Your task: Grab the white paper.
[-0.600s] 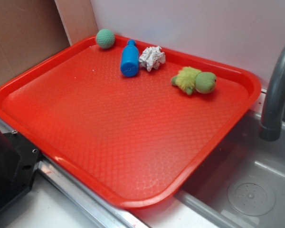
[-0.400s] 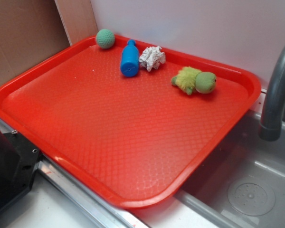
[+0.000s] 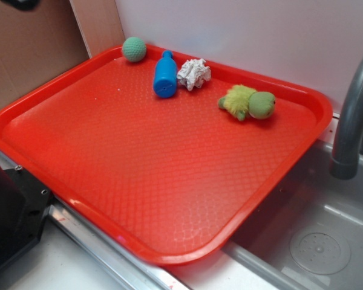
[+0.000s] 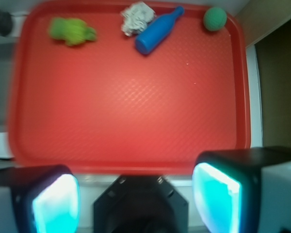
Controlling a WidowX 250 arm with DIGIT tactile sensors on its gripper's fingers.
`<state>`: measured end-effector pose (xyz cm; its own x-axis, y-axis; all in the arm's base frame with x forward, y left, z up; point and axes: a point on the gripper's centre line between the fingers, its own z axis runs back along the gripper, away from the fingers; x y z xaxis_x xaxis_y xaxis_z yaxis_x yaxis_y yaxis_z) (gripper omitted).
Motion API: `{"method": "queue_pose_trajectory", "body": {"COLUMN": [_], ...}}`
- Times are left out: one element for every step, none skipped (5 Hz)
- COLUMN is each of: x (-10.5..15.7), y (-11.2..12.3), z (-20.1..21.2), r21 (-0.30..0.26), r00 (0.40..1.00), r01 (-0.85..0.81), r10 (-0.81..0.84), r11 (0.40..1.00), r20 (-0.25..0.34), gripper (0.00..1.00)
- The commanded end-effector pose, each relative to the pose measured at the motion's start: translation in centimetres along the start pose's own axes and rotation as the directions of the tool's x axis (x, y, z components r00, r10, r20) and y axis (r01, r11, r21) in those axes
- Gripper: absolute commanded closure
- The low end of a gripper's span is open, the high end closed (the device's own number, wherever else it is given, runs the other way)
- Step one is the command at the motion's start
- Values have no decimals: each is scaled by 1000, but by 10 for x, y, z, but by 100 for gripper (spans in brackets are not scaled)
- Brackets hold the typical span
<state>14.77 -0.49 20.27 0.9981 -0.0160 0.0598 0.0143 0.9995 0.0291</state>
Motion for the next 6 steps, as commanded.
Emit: {"method": "queue_pose_trajectory", "body": {"x": [65,114,150,173,174,174], "y": [26,30,31,28,21,21], "z": [-36,-54,-81,-120,-145,-145], "r21": [-48,-109,-88,-73,0,0], "r00": [989,993,992,993,982,982], "r01": [93,50,23,14,43,43], "r10": [-87,-37,-12,-6,-42,-42], "r11": [994,993,996,997,999,999], "r20": [119,116,129,120,184,184], "gripper": [0,0,0,0,0,0]}}
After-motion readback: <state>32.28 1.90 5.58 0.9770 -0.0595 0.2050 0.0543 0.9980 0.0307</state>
